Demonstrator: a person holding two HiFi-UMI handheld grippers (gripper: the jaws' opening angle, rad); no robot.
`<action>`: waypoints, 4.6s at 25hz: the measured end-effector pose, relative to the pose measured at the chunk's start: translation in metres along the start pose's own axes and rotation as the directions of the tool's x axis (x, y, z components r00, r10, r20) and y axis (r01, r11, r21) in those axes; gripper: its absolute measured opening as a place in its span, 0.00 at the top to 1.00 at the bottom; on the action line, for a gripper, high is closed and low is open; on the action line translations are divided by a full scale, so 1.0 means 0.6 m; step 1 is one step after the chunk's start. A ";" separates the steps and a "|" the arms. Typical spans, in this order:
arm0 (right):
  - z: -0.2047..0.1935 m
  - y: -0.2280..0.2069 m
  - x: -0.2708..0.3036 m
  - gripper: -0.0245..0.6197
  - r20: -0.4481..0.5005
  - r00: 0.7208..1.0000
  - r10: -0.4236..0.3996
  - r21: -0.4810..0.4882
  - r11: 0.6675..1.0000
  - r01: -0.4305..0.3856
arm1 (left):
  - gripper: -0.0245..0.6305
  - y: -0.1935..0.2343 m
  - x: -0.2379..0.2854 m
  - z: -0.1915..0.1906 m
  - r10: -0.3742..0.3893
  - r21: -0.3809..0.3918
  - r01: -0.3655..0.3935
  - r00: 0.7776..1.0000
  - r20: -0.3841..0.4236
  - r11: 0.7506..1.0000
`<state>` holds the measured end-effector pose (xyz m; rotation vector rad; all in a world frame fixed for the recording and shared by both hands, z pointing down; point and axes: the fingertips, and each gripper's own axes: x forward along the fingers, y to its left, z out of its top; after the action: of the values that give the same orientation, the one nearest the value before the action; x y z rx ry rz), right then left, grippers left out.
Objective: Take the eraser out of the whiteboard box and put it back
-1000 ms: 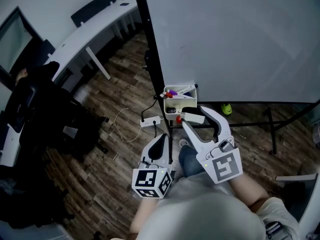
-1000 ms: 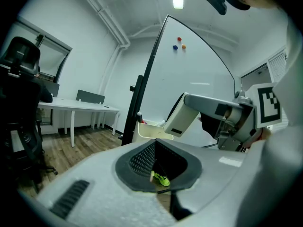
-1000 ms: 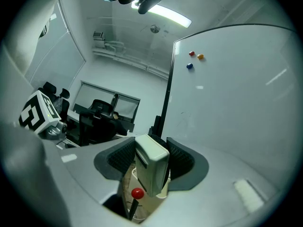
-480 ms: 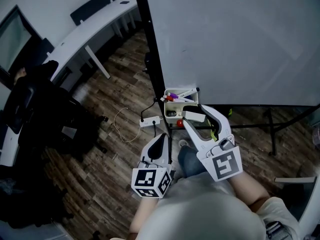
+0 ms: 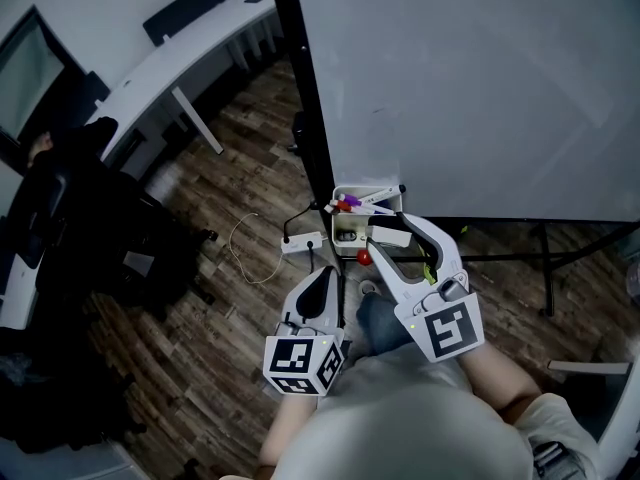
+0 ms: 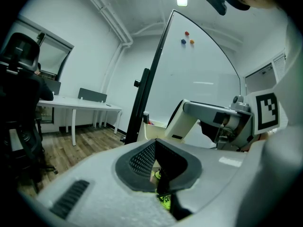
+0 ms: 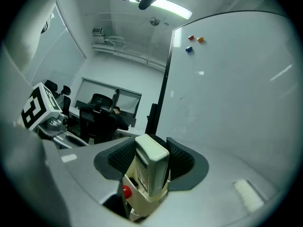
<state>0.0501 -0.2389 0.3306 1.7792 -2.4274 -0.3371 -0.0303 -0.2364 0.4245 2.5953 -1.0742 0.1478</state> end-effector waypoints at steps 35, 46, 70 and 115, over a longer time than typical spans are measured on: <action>-0.106 0.011 0.027 0.63 -0.165 0.986 0.036 0.060 0.998 -0.026 | 0.96 0.010 0.012 -0.007 0.024 -0.004 -0.024 1.000 -0.017 1.000; -0.119 0.012 0.029 0.63 -0.183 0.982 0.039 0.065 0.998 -0.028 | 0.96 0.007 0.001 -0.011 0.032 -0.004 -0.033 0.999 -0.019 0.999; -0.149 0.012 0.029 0.60 -0.234 0.972 0.025 0.055 0.998 -0.012 | 0.96 -0.003 -0.023 -0.014 0.028 0.016 -0.027 0.999 -0.023 1.000; -0.063 0.076 -0.164 0.79 -0.134 0.987 -0.085 0.165 0.980 0.107 | 0.96 -0.080 -0.106 -0.052 -0.037 0.039 0.038 0.999 -0.015 0.999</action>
<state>0.0460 -0.1366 0.3823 1.9271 -2.3504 -0.0211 -0.0409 -0.1515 0.4273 2.6431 -1.0271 0.1799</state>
